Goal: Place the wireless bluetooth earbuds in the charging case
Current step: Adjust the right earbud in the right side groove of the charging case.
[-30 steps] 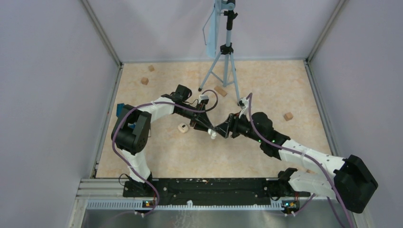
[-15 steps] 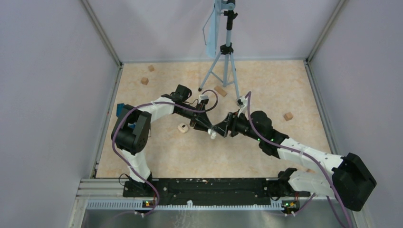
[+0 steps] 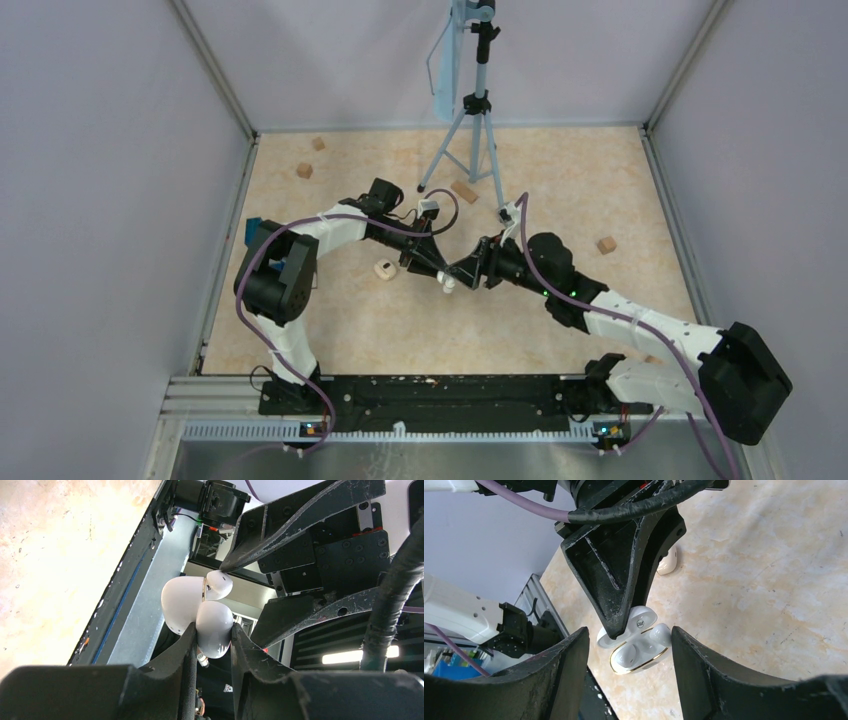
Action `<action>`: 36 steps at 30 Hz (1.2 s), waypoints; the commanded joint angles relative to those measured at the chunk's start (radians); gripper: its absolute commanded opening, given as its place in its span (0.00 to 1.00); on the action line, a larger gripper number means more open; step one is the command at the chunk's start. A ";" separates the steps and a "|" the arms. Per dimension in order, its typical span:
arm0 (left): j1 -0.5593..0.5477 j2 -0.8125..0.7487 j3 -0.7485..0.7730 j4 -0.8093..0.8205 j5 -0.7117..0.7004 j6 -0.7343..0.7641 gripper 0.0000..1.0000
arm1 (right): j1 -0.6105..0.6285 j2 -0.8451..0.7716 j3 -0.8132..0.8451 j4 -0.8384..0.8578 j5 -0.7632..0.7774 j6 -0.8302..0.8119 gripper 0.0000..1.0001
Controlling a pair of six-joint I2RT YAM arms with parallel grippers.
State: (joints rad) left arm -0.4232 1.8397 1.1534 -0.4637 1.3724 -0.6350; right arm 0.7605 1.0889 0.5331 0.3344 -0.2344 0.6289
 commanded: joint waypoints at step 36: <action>0.011 -0.022 -0.006 0.042 0.020 -0.011 0.00 | -0.003 -0.003 0.054 -0.025 -0.148 -0.012 0.55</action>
State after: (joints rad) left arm -0.4229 1.8397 1.1439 -0.4717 1.3758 -0.6350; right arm 0.7494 1.0821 0.5339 0.3058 -0.2878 0.6201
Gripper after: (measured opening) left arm 0.310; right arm 0.557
